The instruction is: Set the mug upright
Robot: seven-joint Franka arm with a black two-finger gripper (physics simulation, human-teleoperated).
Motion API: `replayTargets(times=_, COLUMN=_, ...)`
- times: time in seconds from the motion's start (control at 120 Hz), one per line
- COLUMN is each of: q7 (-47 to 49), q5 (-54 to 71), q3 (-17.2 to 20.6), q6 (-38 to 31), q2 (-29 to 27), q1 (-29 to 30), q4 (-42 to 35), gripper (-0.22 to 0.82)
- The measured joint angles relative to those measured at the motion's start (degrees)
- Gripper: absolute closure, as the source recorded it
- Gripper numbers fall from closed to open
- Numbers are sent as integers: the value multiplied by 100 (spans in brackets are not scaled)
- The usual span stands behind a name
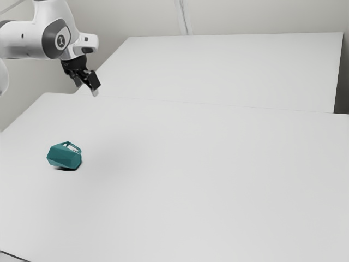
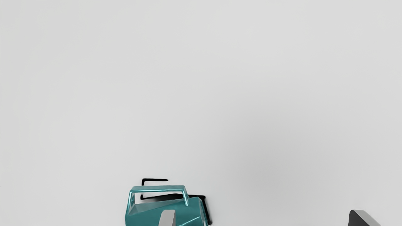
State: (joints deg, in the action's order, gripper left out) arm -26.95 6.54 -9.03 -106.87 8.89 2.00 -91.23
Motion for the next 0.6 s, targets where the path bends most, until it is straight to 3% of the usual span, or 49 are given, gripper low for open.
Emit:
replayTargets(times=0.1, q7=-40, q5=-18, q3=-28, q6=100, q2=-17, q1=33, q4=2, gripper=0)
replayTargets(times=0.225, q7=-105, q5=-345, q3=-393, q6=223, q2=-234, q1=125, q4=-335, gripper=0)
replayTargets(times=0.6, q7=-522, q5=-1210, q3=-469, q6=373, q2=-252, q1=1343, q4=-913, gripper=0)
